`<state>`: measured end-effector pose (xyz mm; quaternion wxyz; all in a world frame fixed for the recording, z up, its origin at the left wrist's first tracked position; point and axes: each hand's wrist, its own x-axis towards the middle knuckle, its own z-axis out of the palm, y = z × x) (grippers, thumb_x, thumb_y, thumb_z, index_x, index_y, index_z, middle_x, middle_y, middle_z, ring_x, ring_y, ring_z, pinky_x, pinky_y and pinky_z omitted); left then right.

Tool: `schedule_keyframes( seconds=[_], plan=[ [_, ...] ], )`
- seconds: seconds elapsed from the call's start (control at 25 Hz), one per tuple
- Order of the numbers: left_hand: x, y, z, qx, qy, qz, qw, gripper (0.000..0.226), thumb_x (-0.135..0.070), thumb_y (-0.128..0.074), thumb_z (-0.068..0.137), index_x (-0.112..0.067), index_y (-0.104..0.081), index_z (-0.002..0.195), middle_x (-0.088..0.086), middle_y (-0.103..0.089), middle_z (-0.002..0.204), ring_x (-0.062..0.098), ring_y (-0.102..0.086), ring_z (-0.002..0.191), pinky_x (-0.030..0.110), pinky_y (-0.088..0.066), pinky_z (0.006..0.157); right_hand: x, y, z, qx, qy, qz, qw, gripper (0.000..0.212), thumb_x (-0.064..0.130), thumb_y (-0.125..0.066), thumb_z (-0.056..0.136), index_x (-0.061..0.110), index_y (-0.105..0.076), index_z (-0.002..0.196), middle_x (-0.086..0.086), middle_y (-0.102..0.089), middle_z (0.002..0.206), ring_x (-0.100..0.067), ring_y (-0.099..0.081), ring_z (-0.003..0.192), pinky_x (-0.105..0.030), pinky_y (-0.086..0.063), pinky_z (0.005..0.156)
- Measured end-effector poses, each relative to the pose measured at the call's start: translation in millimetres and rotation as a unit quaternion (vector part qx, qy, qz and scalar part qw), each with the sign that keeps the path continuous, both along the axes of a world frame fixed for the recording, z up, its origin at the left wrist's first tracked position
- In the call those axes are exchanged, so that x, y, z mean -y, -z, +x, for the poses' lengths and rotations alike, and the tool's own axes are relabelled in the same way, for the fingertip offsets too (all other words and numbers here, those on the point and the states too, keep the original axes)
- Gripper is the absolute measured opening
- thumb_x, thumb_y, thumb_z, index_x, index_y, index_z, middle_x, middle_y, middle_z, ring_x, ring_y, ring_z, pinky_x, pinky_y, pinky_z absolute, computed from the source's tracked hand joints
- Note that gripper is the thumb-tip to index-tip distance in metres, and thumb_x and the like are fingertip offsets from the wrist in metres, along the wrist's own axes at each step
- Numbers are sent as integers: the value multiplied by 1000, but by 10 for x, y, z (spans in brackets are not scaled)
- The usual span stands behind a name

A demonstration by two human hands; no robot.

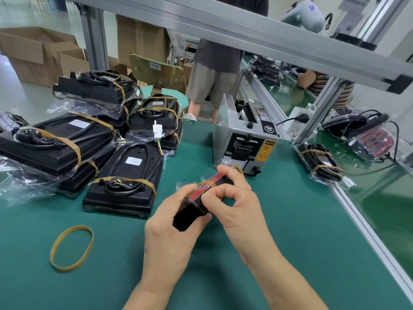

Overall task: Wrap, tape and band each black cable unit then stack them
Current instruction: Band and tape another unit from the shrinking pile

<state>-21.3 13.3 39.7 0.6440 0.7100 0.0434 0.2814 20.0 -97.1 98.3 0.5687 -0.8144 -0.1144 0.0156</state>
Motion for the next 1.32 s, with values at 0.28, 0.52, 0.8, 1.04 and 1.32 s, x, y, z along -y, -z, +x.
schedule_keyframes(
  seconds=[0.28,0.52,0.8,1.04,1.32],
  plan=[
    [2,3,-9,-4,-7,-9,1000,56,-9,-83,64,-36,-66,110,-9,-70,103,10,-65,98,11,-45,83,3,58,-7,11,8,26,1000,20,14,-73,79,23,-71,60,27,-48,129,13,-28,130,0,-23,93],
    [3,6,-4,-1,-8,-14,1000,57,-7,-84,64,-35,-66,110,-10,-70,103,10,-65,99,14,-46,85,-3,67,-15,-13,-16,86,996,18,20,-73,76,26,-71,59,34,-48,126,10,-24,135,-18,-23,104],
    [-2,-14,-9,9,-8,-2,1000,56,-6,-83,63,-32,-67,110,-8,-71,101,5,-65,94,9,-44,81,-61,120,-34,31,31,44,998,25,11,-72,77,25,-67,57,30,-48,125,11,-34,128,6,-22,88],
    [-10,-4,-4,19,-14,5,1000,59,-7,-83,61,-40,-66,106,-14,-70,103,2,-65,95,7,-43,82,-117,151,-102,40,52,84,994,20,10,-73,72,28,-66,73,22,-50,122,13,-47,112,2,-32,84],
    [6,-16,-18,16,-21,10,1000,63,-8,-82,61,-51,-65,103,-23,-69,102,-3,-65,92,6,-45,80,-195,166,-95,4,41,142,989,49,20,-63,69,41,-50,112,17,-44,129,-11,-46,122,-38,-43,103]
  ],
)
